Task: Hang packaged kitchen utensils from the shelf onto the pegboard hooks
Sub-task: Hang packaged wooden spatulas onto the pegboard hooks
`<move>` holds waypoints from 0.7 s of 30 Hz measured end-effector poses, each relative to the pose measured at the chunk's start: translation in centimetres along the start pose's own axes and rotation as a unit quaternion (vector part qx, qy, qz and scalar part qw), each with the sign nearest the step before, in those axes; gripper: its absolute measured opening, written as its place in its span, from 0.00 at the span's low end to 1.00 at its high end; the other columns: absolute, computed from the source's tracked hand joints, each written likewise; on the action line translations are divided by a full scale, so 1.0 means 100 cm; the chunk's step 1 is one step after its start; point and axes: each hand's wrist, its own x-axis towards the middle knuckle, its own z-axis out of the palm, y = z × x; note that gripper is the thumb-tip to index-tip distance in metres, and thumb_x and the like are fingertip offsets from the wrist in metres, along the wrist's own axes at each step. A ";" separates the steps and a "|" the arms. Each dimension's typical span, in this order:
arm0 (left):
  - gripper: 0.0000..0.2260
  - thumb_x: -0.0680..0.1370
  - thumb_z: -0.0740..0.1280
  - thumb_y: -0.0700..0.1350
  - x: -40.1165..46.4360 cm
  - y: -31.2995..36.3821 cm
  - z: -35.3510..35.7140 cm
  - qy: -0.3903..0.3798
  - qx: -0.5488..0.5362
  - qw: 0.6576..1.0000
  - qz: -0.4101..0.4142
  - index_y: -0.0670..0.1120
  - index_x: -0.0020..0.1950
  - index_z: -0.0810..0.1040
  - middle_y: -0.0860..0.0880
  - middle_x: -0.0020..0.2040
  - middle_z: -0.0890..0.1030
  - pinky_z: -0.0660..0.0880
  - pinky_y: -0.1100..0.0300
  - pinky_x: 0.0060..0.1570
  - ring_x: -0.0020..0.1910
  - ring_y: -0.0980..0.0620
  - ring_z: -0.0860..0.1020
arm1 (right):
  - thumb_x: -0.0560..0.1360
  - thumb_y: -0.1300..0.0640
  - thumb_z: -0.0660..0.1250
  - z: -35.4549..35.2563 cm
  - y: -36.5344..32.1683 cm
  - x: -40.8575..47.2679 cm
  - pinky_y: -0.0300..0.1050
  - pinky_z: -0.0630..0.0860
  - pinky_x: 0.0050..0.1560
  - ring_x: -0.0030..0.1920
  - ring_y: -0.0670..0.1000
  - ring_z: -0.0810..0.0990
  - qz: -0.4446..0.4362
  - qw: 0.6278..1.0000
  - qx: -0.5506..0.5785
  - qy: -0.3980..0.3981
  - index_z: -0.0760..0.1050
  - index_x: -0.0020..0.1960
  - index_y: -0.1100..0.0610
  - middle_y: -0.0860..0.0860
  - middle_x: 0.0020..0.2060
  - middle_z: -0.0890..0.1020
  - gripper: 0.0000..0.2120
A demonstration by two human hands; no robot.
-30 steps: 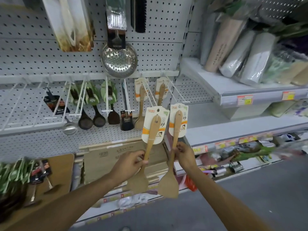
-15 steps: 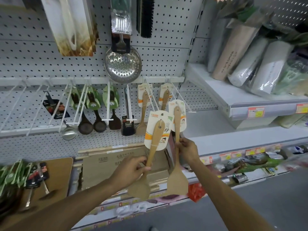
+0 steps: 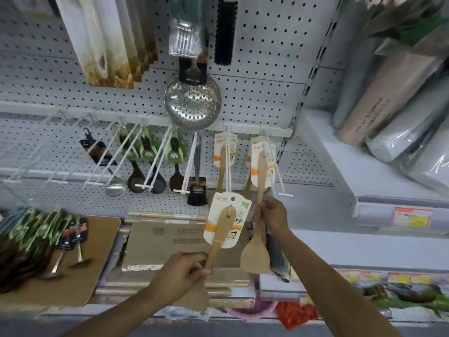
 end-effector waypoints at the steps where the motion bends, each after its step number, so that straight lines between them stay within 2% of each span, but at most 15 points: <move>1: 0.02 0.77 0.72 0.50 0.001 0.002 0.003 0.001 0.006 1.000 -0.005 0.53 0.46 0.82 0.66 0.39 0.82 0.75 0.62 0.39 0.38 0.62 0.82 | 0.78 0.62 0.65 0.001 0.003 0.005 0.52 0.80 0.47 0.42 0.59 0.82 -0.002 1.000 -0.004 -0.002 0.78 0.37 0.54 0.55 0.38 0.83 0.11; 3: 0.03 0.76 0.72 0.50 0.003 0.005 0.008 0.004 0.014 1.000 -0.007 0.57 0.44 0.80 0.67 0.39 0.81 0.73 0.65 0.39 0.38 0.63 0.81 | 0.78 0.60 0.65 0.001 0.009 0.012 0.52 0.79 0.47 0.46 0.60 0.82 -0.002 1.000 0.001 -0.013 0.82 0.42 0.57 0.58 0.42 0.84 0.09; 5: 0.07 0.77 0.72 0.50 0.004 0.011 0.012 0.004 0.020 1.000 -0.003 0.62 0.43 0.78 0.67 0.39 0.82 0.72 0.68 0.37 0.38 0.65 0.80 | 0.77 0.57 0.68 0.000 0.009 0.014 0.52 0.79 0.47 0.45 0.61 0.83 -0.002 1.000 0.015 -0.004 0.83 0.41 0.54 0.59 0.41 0.85 0.09; 7: 0.07 0.77 0.71 0.50 0.005 0.014 0.015 0.000 0.022 1.000 0.001 0.62 0.43 0.78 0.68 0.37 0.81 0.69 0.70 0.35 0.36 0.67 0.78 | 0.74 0.50 0.71 -0.001 0.009 0.014 0.55 0.81 0.47 0.44 0.58 0.84 0.018 0.997 0.073 0.004 0.83 0.40 0.50 0.54 0.39 0.86 0.06; 9: 0.04 0.78 0.71 0.50 0.005 0.016 0.018 -0.007 0.014 1.000 -0.005 0.58 0.44 0.80 0.67 0.38 0.81 0.69 0.71 0.36 0.36 0.67 0.78 | 0.73 0.47 0.71 -0.001 0.010 0.012 0.52 0.79 0.47 0.45 0.55 0.84 0.036 0.995 0.096 0.017 0.83 0.44 0.50 0.51 0.41 0.86 0.07; 11: 0.02 0.78 0.70 0.52 0.004 0.014 0.021 -0.011 0.003 1.000 -0.008 0.55 0.47 0.82 0.63 0.42 0.84 0.73 0.68 0.39 0.40 0.65 0.81 | 0.77 0.55 0.68 -0.001 0.015 0.004 0.46 0.77 0.47 0.46 0.53 0.82 0.018 0.998 0.065 -0.005 0.82 0.49 0.53 0.50 0.45 0.84 0.05; 12: 0.03 0.78 0.70 0.52 0.003 0.013 0.023 -0.012 -0.003 1.000 -0.011 0.55 0.47 0.82 0.62 0.43 0.85 0.74 0.65 0.41 0.41 0.64 0.81 | 0.78 0.60 0.65 -0.003 0.017 -0.002 0.41 0.77 0.46 0.45 0.50 0.82 0.022 0.995 0.078 -0.049 0.82 0.52 0.56 0.51 0.45 0.83 0.08; 13: 0.03 0.78 0.70 0.52 0.003 0.012 0.025 -0.012 -0.010 1.000 -0.016 0.55 0.48 0.82 0.61 0.44 0.85 0.75 0.63 0.41 0.40 0.62 0.82 | 0.77 0.65 0.64 -0.004 0.020 -0.011 0.36 0.76 0.41 0.40 0.48 0.81 0.003 0.990 0.091 -0.107 0.83 0.51 0.61 0.52 0.42 0.82 0.09; 15: 0.02 0.78 0.70 0.51 0.003 0.010 0.028 -0.010 -0.021 1.000 -0.022 0.55 0.47 0.82 0.61 0.43 0.85 0.75 0.62 0.41 0.38 0.60 0.82 | 0.66 0.74 0.72 -0.001 0.017 -0.036 0.32 0.68 0.28 0.27 0.47 0.76 0.022 0.963 0.200 -0.178 0.81 0.37 0.67 0.54 0.29 0.77 0.04; 16: 0.01 0.77 0.70 0.50 0.004 0.009 0.031 -0.007 -0.025 0.999 -0.024 0.55 0.47 0.82 0.61 0.43 0.85 0.76 0.62 0.41 0.37 0.60 0.82 | 0.57 0.76 0.77 0.003 0.020 -0.045 0.32 0.63 0.27 0.23 0.46 0.73 0.022 0.936 0.268 -0.225 0.79 0.33 0.67 0.52 0.25 0.74 0.10; 17: 0.01 0.77 0.70 0.49 0.004 0.008 0.033 -0.005 -0.031 0.999 -0.028 0.55 0.48 0.82 0.61 0.43 0.85 0.76 0.62 0.41 0.37 0.59 0.82 | 0.52 0.76 0.79 0.006 0.017 -0.056 0.31 0.61 0.28 0.23 0.45 0.73 -0.001 0.927 0.256 -0.275 0.79 0.34 0.65 0.52 0.26 0.74 0.15; 18: 0.01 0.77 0.70 0.49 0.005 0.006 0.035 -0.003 -0.038 0.999 -0.031 0.54 0.48 0.82 0.61 0.43 0.85 0.76 0.61 0.41 0.37 0.58 0.82 | 0.53 0.77 0.78 0.007 0.021 -0.071 0.30 0.64 0.31 0.27 0.45 0.76 -0.030 0.933 0.169 -0.317 0.81 0.39 0.63 0.51 0.30 0.78 0.18; 19: 0.01 0.77 0.70 0.49 0.005 0.004 0.036 -0.001 -0.045 0.998 -0.034 0.54 0.48 0.82 0.60 0.43 0.85 0.77 0.60 0.42 0.37 0.58 0.82 | 0.59 0.77 0.76 0.007 0.024 -0.083 0.30 0.71 0.36 0.34 0.44 0.81 -0.050 0.941 0.067 -0.327 0.81 0.46 0.60 0.51 0.36 0.82 0.20; 20: 0.02 0.77 0.70 0.49 0.006 0.002 0.038 0.001 -0.050 0.998 -0.033 0.54 0.48 0.82 0.59 0.44 0.85 0.78 0.58 0.44 0.38 0.57 0.83 | 0.65 0.77 0.73 0.012 0.029 -0.090 0.33 0.77 0.42 0.41 0.45 0.83 -0.030 0.944 0.068 -0.321 0.80 0.51 0.58 0.50 0.42 0.85 0.20; 21: 0.02 0.77 0.70 0.50 0.006 0.001 0.039 0.002 -0.056 0.998 -0.032 0.54 0.48 0.81 0.58 0.44 0.85 0.80 0.55 0.45 0.38 0.55 0.83 | 0.68 0.74 0.73 0.014 0.029 -0.099 0.38 0.79 0.47 0.46 0.48 0.85 -0.048 0.948 0.069 -0.308 0.80 0.53 0.58 0.51 0.44 0.86 0.18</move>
